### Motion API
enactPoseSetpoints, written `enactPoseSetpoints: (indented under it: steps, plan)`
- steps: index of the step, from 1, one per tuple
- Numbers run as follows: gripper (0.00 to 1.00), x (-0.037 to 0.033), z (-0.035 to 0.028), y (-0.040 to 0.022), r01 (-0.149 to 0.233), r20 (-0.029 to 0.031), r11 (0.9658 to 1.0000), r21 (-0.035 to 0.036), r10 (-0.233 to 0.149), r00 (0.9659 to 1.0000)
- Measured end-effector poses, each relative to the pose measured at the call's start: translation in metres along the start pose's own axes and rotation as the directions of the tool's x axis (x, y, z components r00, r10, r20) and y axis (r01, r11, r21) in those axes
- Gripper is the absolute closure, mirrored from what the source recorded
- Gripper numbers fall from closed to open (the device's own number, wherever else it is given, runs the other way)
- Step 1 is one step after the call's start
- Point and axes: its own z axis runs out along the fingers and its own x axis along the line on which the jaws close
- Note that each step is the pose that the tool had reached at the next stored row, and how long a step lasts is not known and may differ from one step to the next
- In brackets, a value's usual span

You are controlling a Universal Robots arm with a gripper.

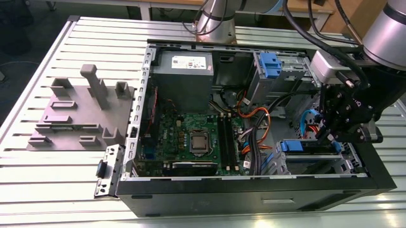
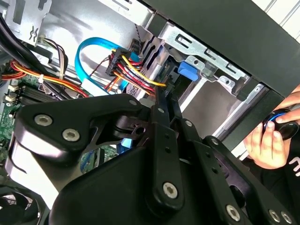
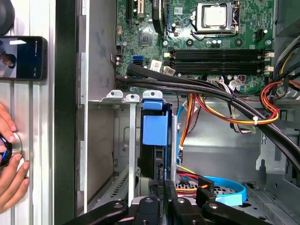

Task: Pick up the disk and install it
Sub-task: 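Insert the first disk wire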

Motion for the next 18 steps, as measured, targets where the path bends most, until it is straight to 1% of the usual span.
enactPoseSetpoints:
  steps: [5,8,11,18]
  plan:
    - [0.84,-0.0001,0.0003,-0.0002,-0.005,0.0002,1.0,-0.0005,0.005,1.0]
    - [0.84,0.0001,-0.0008,-0.0003,-0.007,0.0009,1.0,-0.0008,0.007,1.0]
    - [0.84,0.0002,-0.0025,-0.0005,-0.01,0.0003,1.0,-0.0011,0.01,1.0]
    - [0.84,0.0001,-0.003,-0.0007,-0.024,-0.0003,0.9997,-0.0026,0.024,0.9997]
